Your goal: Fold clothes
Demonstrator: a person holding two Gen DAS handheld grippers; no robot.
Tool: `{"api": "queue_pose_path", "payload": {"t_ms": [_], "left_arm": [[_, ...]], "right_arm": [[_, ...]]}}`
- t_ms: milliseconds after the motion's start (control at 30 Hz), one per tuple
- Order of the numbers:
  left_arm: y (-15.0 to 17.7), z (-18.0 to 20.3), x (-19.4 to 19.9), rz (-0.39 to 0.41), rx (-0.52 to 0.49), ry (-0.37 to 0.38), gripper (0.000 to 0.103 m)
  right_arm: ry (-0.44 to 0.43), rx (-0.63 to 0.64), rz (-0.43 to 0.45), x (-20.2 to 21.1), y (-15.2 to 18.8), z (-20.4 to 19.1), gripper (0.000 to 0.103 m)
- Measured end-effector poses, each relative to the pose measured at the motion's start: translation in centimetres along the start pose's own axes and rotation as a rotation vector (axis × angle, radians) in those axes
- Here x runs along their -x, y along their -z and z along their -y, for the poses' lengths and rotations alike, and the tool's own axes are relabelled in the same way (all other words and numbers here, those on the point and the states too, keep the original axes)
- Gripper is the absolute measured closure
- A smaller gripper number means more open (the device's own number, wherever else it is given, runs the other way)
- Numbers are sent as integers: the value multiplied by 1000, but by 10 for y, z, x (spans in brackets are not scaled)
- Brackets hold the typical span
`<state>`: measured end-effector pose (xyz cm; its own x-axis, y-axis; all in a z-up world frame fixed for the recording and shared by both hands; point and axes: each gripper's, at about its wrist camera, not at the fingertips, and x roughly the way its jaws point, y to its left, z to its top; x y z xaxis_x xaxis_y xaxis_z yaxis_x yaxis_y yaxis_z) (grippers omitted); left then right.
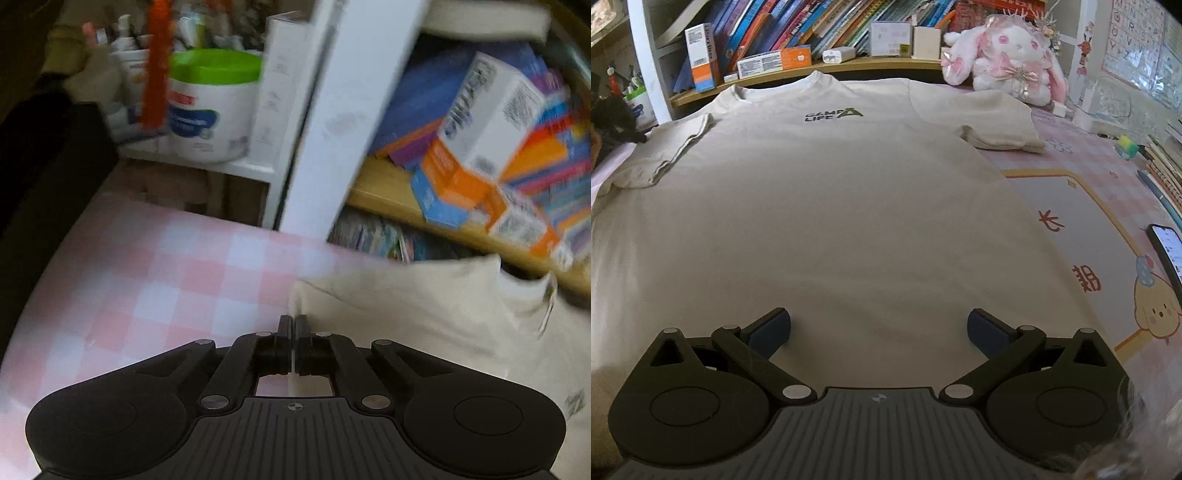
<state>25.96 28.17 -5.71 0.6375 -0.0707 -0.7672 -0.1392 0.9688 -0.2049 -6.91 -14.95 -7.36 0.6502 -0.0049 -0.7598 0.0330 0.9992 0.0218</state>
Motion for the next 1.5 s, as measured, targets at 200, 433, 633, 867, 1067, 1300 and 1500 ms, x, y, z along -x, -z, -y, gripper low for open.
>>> {"api": "queue_pose_path", "payload": {"t_ms": [200,433,633,867,1067,1300,1500], "left_arm": [[4,-18,13,-8,88,34,94],[41,-15,66,30,85,129,65],[110,-3,113,13,13,134,54],[184,32,160,18,-24,110,36],[223,60,194,25,-70,175,32],[236,68,208,27,-165,165,25],[241,69,207,5,-191,157,24]], "right_arm": [[5,-3,-1,0,1,-1,0],[22,-22,10,-1,2,-3,0],[47,-47,28,1,6,-7,0],[93,-97,29,6,13,-14,0],[132,-142,18,11,18,-23,0],[150,-162,26,13,23,-31,0],[167,-178,34,14,26,-36,0]]}}
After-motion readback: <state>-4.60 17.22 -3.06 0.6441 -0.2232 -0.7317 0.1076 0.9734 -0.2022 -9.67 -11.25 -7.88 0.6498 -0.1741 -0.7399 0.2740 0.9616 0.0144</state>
